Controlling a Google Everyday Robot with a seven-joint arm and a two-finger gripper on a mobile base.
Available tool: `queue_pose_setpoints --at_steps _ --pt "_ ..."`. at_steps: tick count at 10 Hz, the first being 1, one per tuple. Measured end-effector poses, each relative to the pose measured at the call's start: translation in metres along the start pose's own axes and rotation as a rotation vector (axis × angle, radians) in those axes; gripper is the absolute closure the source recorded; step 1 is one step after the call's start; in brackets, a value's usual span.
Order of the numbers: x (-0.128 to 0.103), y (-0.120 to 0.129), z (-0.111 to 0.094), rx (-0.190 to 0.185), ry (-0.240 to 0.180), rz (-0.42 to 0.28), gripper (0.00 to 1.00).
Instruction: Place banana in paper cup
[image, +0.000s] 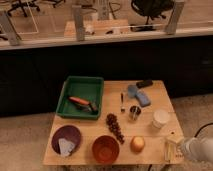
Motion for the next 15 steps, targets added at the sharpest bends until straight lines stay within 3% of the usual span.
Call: queue_pose_setpoints --at_steps 3,6,9,13,14,15 --pt "-0.003 -0.006 0.023 -0.041 -0.012 -0.085 0.2" --pt "-0.002 -0.006 0.039 -0.075 -0.046 -0.104 0.22" --pt "-0.005 -0.002 0.055 -0.101 -0.064 -0.109 0.49" --pt "-0.006 0.002 0.048 -0.111 -0.067 -0.109 0.9" --pt "-0.006 0.002 0.048 -0.11 -0.068 -0.108 0.98" --pt "-0.006 0.002 0.045 -0.1 -0.078 -0.104 1.0"
